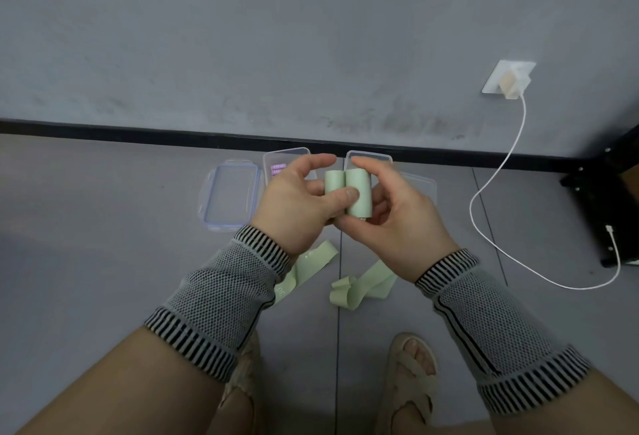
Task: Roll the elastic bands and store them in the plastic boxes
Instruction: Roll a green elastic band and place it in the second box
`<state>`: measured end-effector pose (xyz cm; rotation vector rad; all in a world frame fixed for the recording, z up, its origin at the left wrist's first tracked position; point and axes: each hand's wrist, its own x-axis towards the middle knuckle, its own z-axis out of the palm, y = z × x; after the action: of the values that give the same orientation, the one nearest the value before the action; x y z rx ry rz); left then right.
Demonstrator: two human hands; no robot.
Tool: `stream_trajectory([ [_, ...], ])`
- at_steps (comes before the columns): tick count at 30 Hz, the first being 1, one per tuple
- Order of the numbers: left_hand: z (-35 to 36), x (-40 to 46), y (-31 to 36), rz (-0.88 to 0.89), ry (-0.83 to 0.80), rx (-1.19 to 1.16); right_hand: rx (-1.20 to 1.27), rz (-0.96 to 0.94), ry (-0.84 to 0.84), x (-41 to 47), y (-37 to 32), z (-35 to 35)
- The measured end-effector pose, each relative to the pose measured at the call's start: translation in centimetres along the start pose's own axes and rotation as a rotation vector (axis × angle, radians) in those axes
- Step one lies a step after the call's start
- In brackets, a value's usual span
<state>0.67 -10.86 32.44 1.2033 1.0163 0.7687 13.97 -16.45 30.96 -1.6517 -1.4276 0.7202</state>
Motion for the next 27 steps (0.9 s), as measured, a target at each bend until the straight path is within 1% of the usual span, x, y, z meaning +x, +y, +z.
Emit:
stream_trajectory([
  [3,-0.2,0.1,0.1,-0.015,-0.011,-0.029,0.095,0.056,-0.059,0.1,0.5,-0.4],
  [6,-0.2,0.1,0.0,-0.008,-0.021,-0.006,0.160,0.084,-0.103,0.0,0.4,-0.4],
  [9,-0.1,0.1,-0.1,-0.005,-0.017,0.011,0.204,0.091,-0.091,0.0,0.2,-0.3],
  [12,0.0,0.2,0.0,-0.007,0.003,0.019,0.183,0.083,-0.057,0.2,0.5,-0.3],
  [15,-0.6,0.4,0.1,-0.020,0.062,-0.045,0.178,0.102,0.003,0.4,1.2,-0.7],
  [18,-1.6,0.6,0.6,-0.024,0.105,-0.088,0.259,0.134,0.054,0.6,1.6,-1.7],
  [21,-1.6,0.7,0.4,-0.053,0.094,-0.044,0.279,0.110,0.017,0.5,1.3,-1.4],
  [23,-1.2,0.9,0.0,-0.062,0.123,-0.003,0.312,0.083,-0.013,0.4,0.9,-0.8],
  [25,-0.9,0.9,-0.2,-0.082,0.126,-0.028,0.389,0.069,-0.034,0.3,0.5,-0.6],
  [27,-0.7,0.8,-0.1,-0.108,0.078,-0.081,0.429,0.060,-0.052,0.3,0.1,-0.6],
])
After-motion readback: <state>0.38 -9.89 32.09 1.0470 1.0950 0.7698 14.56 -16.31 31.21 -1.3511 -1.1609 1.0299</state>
